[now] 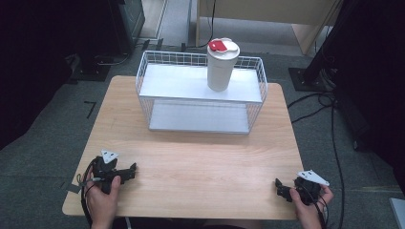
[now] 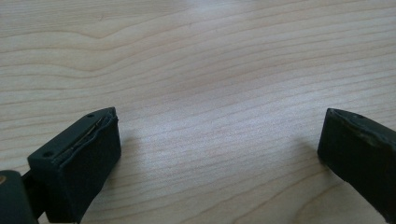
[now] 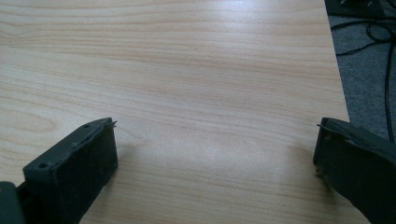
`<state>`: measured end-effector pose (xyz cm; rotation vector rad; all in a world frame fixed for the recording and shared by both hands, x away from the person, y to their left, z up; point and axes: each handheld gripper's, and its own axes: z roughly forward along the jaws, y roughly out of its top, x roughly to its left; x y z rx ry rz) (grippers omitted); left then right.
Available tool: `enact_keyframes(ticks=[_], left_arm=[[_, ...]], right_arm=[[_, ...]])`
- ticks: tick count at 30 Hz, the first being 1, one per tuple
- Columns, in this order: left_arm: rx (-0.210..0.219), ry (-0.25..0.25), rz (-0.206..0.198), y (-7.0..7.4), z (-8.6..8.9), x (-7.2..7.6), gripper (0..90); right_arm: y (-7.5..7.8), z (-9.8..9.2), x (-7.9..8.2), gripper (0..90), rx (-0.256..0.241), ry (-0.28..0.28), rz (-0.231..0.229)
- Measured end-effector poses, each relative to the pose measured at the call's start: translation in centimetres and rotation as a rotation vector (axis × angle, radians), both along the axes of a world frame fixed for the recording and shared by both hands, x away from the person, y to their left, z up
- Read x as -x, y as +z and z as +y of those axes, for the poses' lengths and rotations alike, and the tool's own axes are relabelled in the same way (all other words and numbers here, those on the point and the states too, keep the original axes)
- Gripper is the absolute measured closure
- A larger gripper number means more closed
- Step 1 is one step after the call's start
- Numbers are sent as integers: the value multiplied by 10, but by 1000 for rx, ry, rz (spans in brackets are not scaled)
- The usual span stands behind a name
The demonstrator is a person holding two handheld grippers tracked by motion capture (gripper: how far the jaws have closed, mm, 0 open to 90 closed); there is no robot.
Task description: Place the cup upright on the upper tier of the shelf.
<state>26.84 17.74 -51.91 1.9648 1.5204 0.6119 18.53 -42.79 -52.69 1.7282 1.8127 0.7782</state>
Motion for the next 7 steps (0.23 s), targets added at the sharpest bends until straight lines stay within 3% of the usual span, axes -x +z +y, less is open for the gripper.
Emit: enact_keyframes(ticks=[7], left_arm=[[0, 0, 0, 0, 0, 0, 0]], right_arm=[[0, 0, 0, 0, 1, 5, 0]])
